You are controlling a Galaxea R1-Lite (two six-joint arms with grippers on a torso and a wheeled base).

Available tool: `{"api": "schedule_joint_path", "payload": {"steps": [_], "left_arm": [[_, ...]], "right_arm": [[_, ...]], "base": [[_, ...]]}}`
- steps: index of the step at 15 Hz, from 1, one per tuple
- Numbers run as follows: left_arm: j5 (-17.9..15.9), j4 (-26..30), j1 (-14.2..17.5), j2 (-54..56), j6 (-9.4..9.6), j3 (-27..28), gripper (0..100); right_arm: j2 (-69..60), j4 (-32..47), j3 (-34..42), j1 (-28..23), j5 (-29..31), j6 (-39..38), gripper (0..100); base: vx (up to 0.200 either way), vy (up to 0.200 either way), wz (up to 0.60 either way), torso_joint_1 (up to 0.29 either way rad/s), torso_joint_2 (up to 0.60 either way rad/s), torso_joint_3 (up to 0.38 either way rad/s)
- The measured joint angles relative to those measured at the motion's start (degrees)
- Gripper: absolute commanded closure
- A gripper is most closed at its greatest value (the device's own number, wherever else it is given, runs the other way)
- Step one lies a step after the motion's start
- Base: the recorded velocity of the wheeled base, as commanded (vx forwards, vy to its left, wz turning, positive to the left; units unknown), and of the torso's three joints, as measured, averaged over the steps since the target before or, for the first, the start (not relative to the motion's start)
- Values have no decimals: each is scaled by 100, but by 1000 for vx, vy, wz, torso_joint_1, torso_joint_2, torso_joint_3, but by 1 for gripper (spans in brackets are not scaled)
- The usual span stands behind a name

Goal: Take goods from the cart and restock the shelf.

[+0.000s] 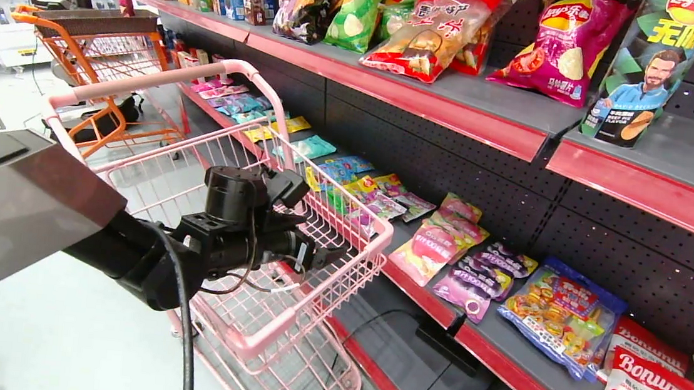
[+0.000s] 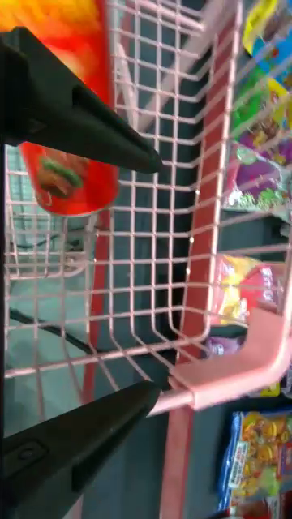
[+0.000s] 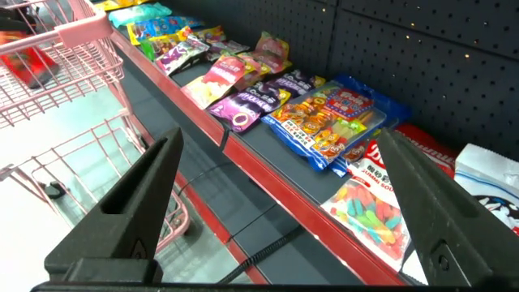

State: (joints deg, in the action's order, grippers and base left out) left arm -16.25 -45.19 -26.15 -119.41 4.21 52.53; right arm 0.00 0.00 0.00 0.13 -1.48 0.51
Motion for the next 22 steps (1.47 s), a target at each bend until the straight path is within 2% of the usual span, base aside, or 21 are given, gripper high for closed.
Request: {"api": "schedule_joint_path", "payload": {"steps": [3,6,7,8,9,10,11,12,13,14,15,16,18,19,20,22], "left_arm": [[222,4,60,240,-229,-300,0],[642,66,52,521,-667,-391,0],[941,160,60,601,-920,-419,0],[1328,369,96,679,-1329,-438,0],[1592,657,171,752,-1636,-444,0],[1725,1150,283,855,-1843,-457,0],[1748,1760,422,976,-1871,-463,0],[1665,2288,636,1111,-1599,-466,0],[1524,2633,903,1219,-916,-435,0],[1336,3000,1218,1313,55,-380,0],[1158,3635,1601,1390,918,-239,0],[1045,4259,1885,1447,1328,17,0],[972,5526,2260,1499,1982,739,0],[958,5992,2417,1459,2437,1175,0],[911,6267,2542,1362,2831,1586,0],[692,6489,2661,973,3408,2313,0]], "right_arm": [[0,0,0,2,0,2,0],[0,0,0,5,0,0,0],[0,0,0,5,0,0,0],[0,0,0,5,0,0,0],[0,0,0,0,0,4,0],[0,0,0,0,0,4,0],[0,0,0,0,2,2,0],[0,0,0,0,2,2,0],[0,0,0,0,0,4,0],[0,0,0,0,0,2,0],[0,0,0,2,2,2,0],[0,0,0,5,0,4,0],[0,0,0,0,0,2,0],[0,0,0,5,0,2,0],[0,0,0,0,0,0,0],[0,0,0,7,2,0,0]], "base": [[0,0,0,0,0,0],[0,0,0,0,0,0],[0,0,0,0,0,0],[0,0,0,0,0,0],[0,0,0,0,0,0],[0,0,0,0,0,0],[0,0,0,0,0,0],[0,0,0,0,0,0],[0,0,0,0,0,0],[0,0,0,0,0,0],[0,0,0,0,0,0],[0,0,0,0,0,0],[0,0,0,0,0,0],[0,0,0,0,0,0],[0,0,0,0,0,0],[0,0,0,0,0,0]]}}
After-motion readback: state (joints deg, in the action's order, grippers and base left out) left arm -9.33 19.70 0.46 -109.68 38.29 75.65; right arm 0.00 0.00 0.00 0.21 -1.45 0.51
